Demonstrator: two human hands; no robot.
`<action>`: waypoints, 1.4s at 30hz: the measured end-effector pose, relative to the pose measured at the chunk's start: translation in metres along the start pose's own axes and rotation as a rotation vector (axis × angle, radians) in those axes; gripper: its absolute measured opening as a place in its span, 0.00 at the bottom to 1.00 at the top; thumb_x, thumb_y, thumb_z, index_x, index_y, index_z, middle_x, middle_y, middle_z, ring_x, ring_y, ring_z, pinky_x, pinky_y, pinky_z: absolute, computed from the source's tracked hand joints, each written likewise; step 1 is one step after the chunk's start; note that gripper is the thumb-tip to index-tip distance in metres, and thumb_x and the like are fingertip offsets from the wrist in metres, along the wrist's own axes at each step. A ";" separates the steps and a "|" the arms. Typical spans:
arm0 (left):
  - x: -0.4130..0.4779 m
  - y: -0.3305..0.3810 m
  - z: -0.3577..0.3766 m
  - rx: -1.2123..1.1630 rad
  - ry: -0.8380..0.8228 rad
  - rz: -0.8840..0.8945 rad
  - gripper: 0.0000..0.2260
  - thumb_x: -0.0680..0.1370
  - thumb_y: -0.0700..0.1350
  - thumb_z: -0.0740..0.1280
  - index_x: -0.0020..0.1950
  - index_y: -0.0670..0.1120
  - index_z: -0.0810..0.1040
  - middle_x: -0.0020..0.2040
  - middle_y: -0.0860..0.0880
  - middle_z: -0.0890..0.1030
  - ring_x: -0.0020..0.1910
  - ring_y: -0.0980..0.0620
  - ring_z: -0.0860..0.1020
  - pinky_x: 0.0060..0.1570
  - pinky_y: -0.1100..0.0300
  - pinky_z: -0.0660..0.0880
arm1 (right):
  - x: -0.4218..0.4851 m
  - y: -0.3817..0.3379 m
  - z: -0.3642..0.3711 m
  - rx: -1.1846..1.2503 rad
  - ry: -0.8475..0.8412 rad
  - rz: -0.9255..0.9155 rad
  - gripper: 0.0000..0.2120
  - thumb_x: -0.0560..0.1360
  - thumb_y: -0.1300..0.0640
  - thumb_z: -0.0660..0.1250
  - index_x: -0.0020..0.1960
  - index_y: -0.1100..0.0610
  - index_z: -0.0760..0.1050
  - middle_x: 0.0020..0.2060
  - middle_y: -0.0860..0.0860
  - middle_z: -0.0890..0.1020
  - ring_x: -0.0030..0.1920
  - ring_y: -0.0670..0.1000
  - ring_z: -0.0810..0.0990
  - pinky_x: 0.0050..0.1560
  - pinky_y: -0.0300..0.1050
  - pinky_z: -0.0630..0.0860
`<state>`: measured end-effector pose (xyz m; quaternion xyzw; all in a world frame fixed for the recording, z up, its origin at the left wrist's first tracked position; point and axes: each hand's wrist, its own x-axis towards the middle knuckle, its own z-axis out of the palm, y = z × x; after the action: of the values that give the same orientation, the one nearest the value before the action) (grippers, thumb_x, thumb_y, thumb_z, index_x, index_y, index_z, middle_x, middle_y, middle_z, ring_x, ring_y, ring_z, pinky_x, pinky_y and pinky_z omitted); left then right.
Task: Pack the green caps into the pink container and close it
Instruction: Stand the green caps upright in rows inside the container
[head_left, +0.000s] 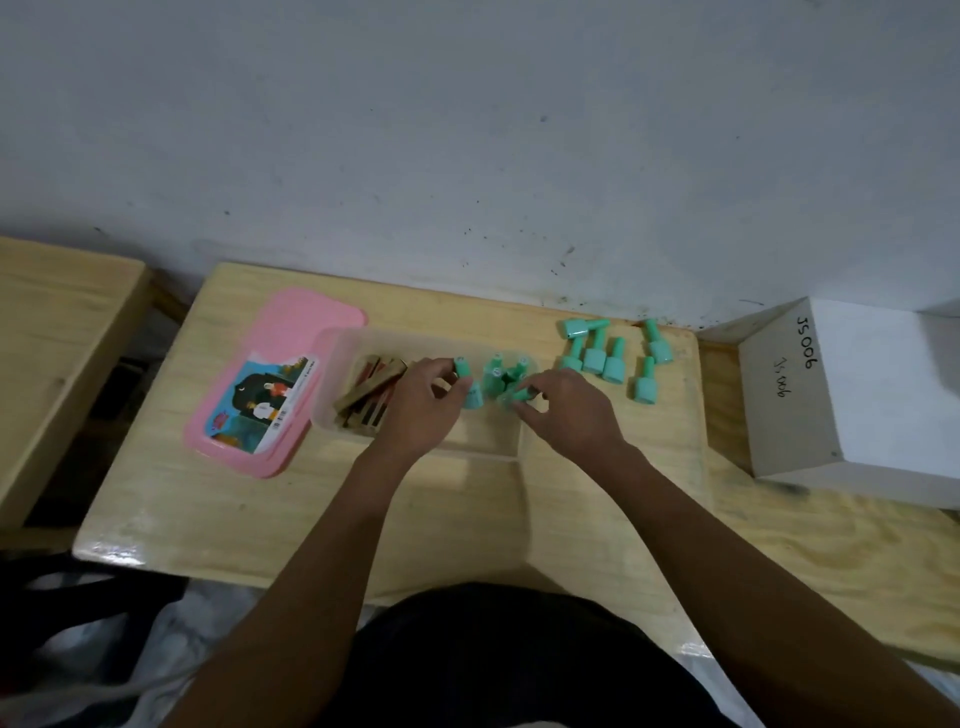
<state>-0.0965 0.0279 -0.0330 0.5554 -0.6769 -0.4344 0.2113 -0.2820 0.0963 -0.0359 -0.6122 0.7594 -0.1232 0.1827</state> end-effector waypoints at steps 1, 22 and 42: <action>0.000 -0.002 -0.002 0.016 0.005 -0.001 0.11 0.77 0.48 0.66 0.56 0.45 0.79 0.50 0.48 0.79 0.39 0.58 0.75 0.35 0.77 0.67 | 0.002 -0.001 0.000 -0.056 -0.016 -0.040 0.12 0.75 0.46 0.68 0.55 0.49 0.81 0.47 0.46 0.81 0.51 0.49 0.76 0.43 0.47 0.75; 0.011 -0.019 0.024 0.130 -0.151 0.109 0.12 0.75 0.45 0.69 0.57 0.44 0.81 0.47 0.46 0.79 0.42 0.50 0.79 0.47 0.57 0.77 | 0.018 -0.013 0.008 -0.348 -0.031 -0.067 0.09 0.75 0.49 0.66 0.53 0.48 0.82 0.45 0.48 0.83 0.46 0.52 0.80 0.36 0.44 0.68; 0.020 -0.023 0.052 0.135 -0.095 0.080 0.13 0.76 0.44 0.67 0.59 0.44 0.81 0.48 0.43 0.79 0.40 0.49 0.79 0.44 0.58 0.76 | 0.004 0.005 0.015 -0.003 0.072 0.171 0.10 0.76 0.45 0.68 0.55 0.45 0.81 0.46 0.44 0.78 0.49 0.45 0.76 0.39 0.41 0.70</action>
<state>-0.1294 0.0274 -0.0842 0.5196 -0.7356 -0.4049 0.1580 -0.2809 0.0937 -0.0526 -0.5407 0.8151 -0.1281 0.1641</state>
